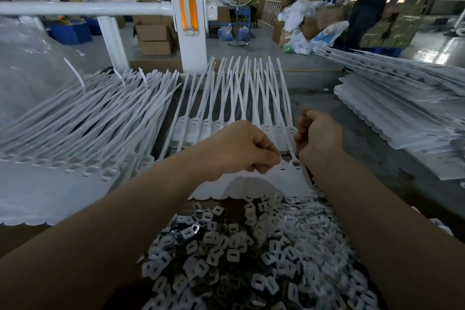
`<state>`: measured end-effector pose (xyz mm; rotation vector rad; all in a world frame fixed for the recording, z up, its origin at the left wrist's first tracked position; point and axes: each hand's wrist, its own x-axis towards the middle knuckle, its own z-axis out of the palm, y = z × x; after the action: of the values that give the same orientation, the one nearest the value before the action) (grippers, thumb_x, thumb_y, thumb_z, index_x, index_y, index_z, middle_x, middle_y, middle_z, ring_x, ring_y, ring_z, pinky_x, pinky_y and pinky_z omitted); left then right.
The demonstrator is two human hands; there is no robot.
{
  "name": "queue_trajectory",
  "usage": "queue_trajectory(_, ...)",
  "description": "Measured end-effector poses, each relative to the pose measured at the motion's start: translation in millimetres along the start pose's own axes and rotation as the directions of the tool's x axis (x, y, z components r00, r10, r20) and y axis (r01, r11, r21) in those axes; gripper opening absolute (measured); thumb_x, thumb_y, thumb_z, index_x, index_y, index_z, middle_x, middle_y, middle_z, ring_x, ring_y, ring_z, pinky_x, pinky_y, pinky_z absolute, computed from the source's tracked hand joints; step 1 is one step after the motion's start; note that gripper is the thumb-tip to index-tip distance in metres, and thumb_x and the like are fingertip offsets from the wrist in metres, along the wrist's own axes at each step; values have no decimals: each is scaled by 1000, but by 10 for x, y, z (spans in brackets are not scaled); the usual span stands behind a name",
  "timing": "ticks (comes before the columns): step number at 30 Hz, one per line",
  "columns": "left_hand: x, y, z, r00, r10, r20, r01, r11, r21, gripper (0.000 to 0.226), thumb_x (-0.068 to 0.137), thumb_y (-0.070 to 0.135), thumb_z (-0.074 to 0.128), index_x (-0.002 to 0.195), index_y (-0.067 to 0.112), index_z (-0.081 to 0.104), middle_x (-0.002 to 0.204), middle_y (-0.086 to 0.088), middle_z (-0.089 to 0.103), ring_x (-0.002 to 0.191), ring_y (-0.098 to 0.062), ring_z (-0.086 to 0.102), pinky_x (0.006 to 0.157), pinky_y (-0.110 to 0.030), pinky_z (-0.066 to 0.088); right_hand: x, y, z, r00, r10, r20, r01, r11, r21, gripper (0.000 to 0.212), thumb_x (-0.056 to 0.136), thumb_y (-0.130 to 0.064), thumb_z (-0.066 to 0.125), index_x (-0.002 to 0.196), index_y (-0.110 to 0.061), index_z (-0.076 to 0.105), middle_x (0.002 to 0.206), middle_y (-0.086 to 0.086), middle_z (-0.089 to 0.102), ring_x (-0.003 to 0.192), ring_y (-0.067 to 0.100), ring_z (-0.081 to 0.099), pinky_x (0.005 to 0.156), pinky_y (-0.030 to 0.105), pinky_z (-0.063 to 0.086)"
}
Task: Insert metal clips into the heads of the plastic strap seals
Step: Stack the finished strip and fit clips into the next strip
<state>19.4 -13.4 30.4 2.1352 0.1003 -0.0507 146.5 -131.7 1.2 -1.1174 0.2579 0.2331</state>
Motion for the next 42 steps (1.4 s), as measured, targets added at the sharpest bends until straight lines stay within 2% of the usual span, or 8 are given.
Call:
queue_trajectory(8, 413, 167, 292, 993, -118, -7, 118, 992, 51, 19, 89, 8, 66, 94, -10, 70, 68, -13, 58, 58, -17, 50, 56, -25, 41, 18, -14, 4, 1000, 11, -11, -10, 999, 40, 18, 94, -13, 51, 82, -17, 63, 43, -8, 49, 41, 8, 36, 41, 19, 33)
queue_trajectory(14, 506, 219, 350, 981, -192, -28, 194, 974, 118, 24, 88, 13, 69, 69, 6, 57, 55, -3, 45, 44, -12, 40, 42, -19, 34, 26, -26, 6, 999, 16, -32, -14, 998, 59, 18, 94, -10, 50, 81, -14, 61, 49, -5, 49, 42, 8, 36, 42, 20, 32)
queue_trajectory(20, 566, 303, 389, 971, -239, -10, 231, 925, 301, 30, 95, 17, 62, 70, 8, 50, 65, -4, 45, 53, -13, 40, 47, -21, 34, 17, -29, 2, 999, 7, -36, -5, 998, 65, 17, 94, -10, 50, 85, -14, 63, 47, -5, 50, 43, 9, 37, 43, 19, 33)
queue_trajectory(32, 608, 275, 426, 967, -250, -37, 250, 925, 286, 12, 89, 13, 63, 80, 7, 58, 74, -5, 52, 61, -15, 49, 47, -22, 38, 1, -30, 5, 1000, -1, -30, 2, 999, 44, 18, 94, -12, 50, 82, -15, 63, 42, -8, 51, 40, 7, 38, 44, 18, 34)
queue_trajectory(36, 631, 333, 424, 964, -265, -21, 251, 881, 402, 14, 88, 18, 67, 90, 5, 63, 82, -7, 55, 71, -18, 53, 59, -27, 44, -13, -38, 0, 999, -7, -42, 9, 999, 40, 18, 94, -12, 51, 82, -15, 64, 42, -8, 53, 43, 7, 39, 45, 19, 35)
queue_trajectory(38, 651, 335, 392, 954, -299, -24, 276, 843, 461, 24, 84, 28, 72, 78, 11, 56, 90, -8, 60, 86, -23, 61, 83, -35, 52, -13, -35, -4, 999, -4, -33, 5, 999, 43, 18, 94, -12, 50, 83, -15, 64, 46, -7, 53, 44, 8, 39, 45, 19, 34)
queue_trajectory(40, 674, 310, 367, 944, -329, -27, 298, 812, 501, 33, 80, 37, 74, 77, 13, 52, 111, -12, 65, 111, -31, 60, 104, -50, 43, -19, -26, 5, 1000, -3, -29, 4, 999, 41, 18, 94, -11, 50, 83, -15, 64, 52, -5, 53, 44, 8, 39, 44, 19, 34)
queue_trajectory(42, 714, 263, 379, 946, -317, -69, 302, 781, 547, 37, 78, 44, 72, 92, 13, 58, 129, -14, 59, 123, -34, 51, 109, -53, 35, -23, -20, 18, 999, -9, -37, 10, 1000, 28, 19, 94, -12, 51, 82, -16, 64, 55, -5, 53, 46, 8, 40, 45, 19, 35)
